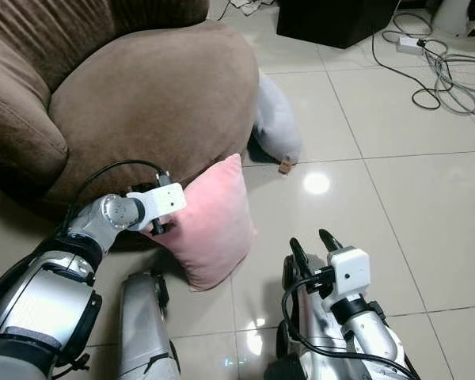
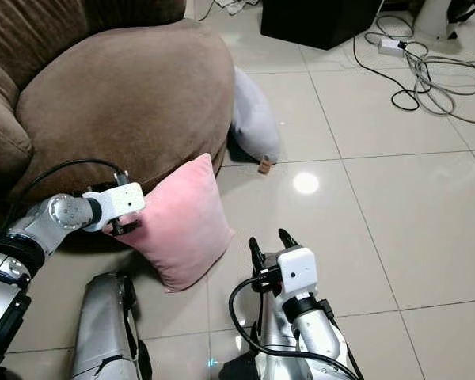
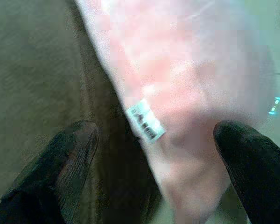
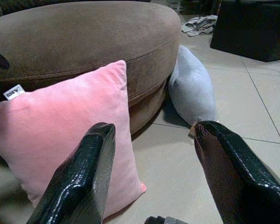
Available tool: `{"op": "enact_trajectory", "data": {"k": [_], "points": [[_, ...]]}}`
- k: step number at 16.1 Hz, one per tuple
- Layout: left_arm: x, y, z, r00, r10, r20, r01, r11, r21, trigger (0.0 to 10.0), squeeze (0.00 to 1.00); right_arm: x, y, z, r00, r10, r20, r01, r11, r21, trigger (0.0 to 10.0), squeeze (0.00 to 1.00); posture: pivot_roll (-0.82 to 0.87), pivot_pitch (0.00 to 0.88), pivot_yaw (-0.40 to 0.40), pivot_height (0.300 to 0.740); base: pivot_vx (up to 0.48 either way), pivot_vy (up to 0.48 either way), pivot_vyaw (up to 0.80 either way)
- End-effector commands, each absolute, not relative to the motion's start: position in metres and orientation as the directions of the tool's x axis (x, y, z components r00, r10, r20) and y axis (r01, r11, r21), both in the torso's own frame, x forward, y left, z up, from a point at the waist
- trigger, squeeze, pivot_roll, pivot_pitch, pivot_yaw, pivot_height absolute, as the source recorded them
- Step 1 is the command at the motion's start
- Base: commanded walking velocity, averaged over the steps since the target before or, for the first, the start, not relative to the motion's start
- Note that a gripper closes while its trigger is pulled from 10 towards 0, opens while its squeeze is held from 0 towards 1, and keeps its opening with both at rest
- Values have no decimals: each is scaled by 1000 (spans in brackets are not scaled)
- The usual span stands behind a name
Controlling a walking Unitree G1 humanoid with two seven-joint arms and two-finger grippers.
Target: Move the pillow to the sofa from floor
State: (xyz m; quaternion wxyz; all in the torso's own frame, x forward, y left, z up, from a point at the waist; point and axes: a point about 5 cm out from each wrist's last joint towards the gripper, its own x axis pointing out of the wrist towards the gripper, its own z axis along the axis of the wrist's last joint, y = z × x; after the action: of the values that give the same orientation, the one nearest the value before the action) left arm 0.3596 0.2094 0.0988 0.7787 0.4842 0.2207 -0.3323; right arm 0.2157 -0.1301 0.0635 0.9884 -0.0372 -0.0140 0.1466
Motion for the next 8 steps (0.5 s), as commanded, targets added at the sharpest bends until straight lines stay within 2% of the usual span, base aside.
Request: {"op": "enact_trajectory", "data": {"k": [1,4,8], "points": [[357,208,94,656,-309,-689,755,283,592,10000,0,213,-132,61,959,282,-3,-281,956,-88,10000,0,-73,207,-6,485,0,0,0],[347,203,73,627,-280,-728,779,258,571,10000,0,213,-132,61,959,282,-6,-282,956,-87,10000,0,-79,222,-5,485,0,0,0],[345,196,65,645,-251,-722,763,266,589,10000,0,211,-132,62,961,275,-7,-275,958,-86,10000,0,-96,232,-3,485,0,0,0]]}}
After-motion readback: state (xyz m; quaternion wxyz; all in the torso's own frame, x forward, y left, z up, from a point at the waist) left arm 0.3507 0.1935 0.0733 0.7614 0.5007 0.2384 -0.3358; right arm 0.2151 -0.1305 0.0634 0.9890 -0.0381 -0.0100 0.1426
